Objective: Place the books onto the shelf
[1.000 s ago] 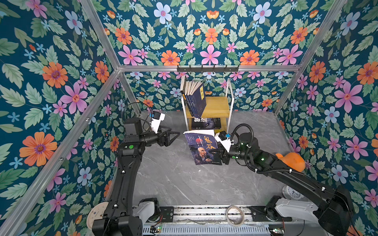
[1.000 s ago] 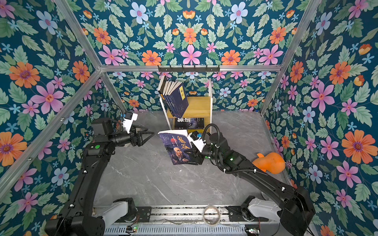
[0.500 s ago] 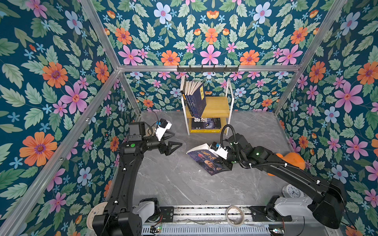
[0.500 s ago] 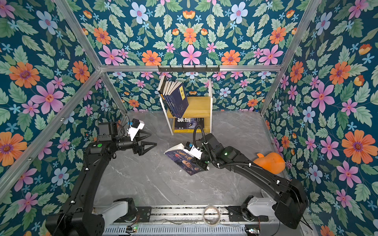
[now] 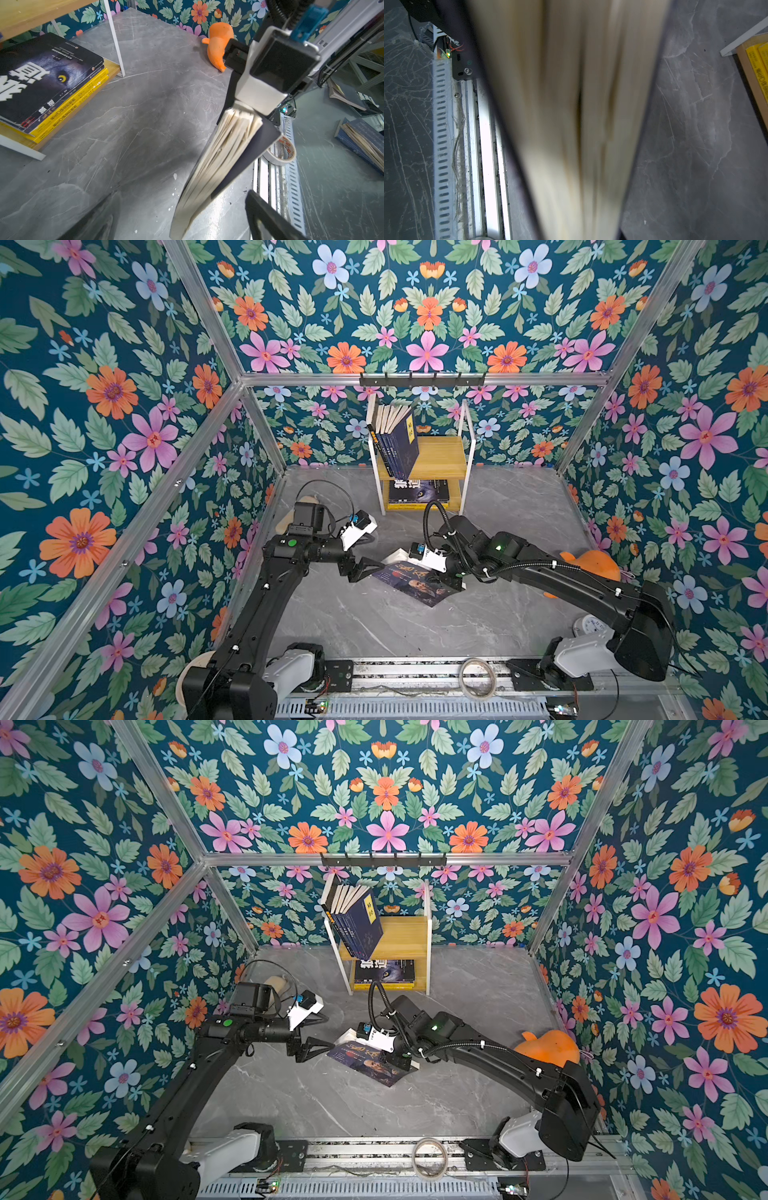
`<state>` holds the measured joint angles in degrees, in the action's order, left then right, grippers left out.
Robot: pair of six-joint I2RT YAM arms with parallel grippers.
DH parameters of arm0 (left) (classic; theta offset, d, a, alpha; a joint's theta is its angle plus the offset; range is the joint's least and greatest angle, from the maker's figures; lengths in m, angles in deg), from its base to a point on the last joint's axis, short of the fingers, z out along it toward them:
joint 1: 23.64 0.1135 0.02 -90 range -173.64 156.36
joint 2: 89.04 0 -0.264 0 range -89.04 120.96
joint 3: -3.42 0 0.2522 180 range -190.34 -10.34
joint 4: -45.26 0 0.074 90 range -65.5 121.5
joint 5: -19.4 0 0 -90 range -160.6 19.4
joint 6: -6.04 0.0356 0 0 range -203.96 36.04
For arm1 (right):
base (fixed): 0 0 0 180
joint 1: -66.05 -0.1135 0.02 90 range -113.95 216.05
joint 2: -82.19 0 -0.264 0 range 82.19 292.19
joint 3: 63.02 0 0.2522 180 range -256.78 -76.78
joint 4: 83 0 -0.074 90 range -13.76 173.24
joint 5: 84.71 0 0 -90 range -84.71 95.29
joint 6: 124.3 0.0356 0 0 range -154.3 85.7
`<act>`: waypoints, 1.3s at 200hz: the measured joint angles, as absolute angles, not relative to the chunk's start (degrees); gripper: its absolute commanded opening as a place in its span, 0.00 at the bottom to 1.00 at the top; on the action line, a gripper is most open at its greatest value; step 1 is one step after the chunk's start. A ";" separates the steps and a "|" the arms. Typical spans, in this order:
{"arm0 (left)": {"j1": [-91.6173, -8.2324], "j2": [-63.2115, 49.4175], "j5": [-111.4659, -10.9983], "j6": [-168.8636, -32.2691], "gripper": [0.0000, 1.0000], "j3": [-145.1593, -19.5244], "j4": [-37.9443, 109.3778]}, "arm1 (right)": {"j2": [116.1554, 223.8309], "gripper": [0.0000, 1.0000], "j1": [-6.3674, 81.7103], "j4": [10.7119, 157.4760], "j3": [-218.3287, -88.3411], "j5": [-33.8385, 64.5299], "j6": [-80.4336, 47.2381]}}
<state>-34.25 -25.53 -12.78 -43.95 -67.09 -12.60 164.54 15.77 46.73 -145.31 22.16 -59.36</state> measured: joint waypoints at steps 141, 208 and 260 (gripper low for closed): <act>-40.63 -24.38 -8.74 -49.90 0.00 -60.84 -8.21 | 168.01 0.03 12.28 46.86 -149.03 22.09 -59.44; -38.27 -25.91 -7.51 -56.91 0.00 -59.49 -4.36 | 157.74 0.60 12.32 54.91 -139.26 15.95 -57.21; -33.68 -26.47 -7.75 -62.81 0.00 -60.60 -1.26 | 143.56 0.64 12.28 60.83 -128.53 6.72 -55.51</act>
<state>-33.68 -26.47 -7.75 -62.81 -60.60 -1.26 143.56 12.28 60.83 -128.53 6.72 -55.51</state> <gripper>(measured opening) 0.163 0.633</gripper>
